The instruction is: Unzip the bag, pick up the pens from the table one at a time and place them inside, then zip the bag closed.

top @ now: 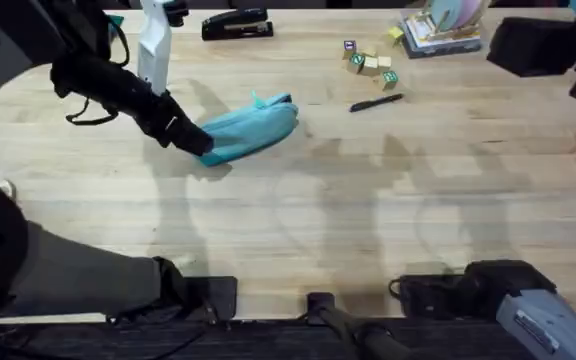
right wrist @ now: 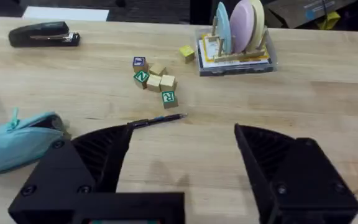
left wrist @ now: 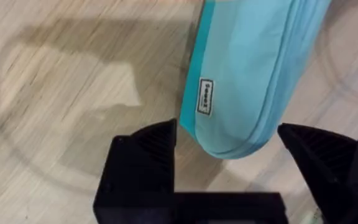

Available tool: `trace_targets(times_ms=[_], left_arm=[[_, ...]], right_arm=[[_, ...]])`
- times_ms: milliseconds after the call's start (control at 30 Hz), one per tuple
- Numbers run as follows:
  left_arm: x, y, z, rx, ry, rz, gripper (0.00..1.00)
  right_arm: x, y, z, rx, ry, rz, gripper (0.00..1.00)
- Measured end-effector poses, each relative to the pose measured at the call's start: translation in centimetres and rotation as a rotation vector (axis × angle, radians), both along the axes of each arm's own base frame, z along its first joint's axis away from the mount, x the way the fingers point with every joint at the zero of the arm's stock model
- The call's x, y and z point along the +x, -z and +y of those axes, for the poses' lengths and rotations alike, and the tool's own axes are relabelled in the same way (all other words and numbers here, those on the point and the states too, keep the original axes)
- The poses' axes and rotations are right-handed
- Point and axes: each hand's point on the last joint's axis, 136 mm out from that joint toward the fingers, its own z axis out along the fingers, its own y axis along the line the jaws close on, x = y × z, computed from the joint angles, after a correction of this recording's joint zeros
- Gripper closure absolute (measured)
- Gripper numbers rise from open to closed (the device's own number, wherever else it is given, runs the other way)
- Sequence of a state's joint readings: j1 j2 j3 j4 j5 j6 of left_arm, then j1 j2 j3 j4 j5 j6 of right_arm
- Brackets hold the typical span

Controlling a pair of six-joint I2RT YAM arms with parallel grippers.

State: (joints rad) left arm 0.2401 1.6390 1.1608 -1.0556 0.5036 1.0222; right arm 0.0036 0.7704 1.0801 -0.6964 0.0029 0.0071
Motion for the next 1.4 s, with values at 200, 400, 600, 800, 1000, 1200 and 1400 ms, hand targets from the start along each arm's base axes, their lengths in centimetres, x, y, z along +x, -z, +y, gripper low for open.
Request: trace_targets(times_ms=[200, 400, 600, 800, 1000, 1200, 1400], left_arm=[[0.08, -0.19, -0.31, -0.021, 0.001, -0.006, 0.007], [0.11, -0.23, -0.39, -0.026, 0.001, -0.007, 0.007], [0.10, -0.20, -0.33, -0.022, 0.001, -0.007, 0.007], [0.12, -0.13, -0.20, -0.013, 0.004, -0.008, 0.009], [0.12, -0.08, -0.10, -0.007, 0.003, -0.008, 0.598], [0.13, -0.08, -0.26, -0.006, 0.013, -0.011, 0.956], [0.13, -0.08, -0.26, -0.006, 0.013, -0.011, 0.956]], right_arm=[[0.00, 0.00, 0.00, 0.000, 0.000, 0.000, 0.003], [0.00, 0.00, 0.00, 0.000, 0.000, 0.000, 0.003], [0.00, -0.01, 0.00, 0.000, 0.000, 0.000, 0.003], [0.00, 0.00, 0.00, 0.000, 0.000, 0.000, 0.003], [0.01, 0.00, 0.00, 0.000, 0.000, 0.000, 0.003], [0.06, -0.12, 0.00, -0.027, -0.014, -0.007, 0.003], [0.07, -0.15, 0.07, -0.033, -0.021, -0.008, 0.003]])
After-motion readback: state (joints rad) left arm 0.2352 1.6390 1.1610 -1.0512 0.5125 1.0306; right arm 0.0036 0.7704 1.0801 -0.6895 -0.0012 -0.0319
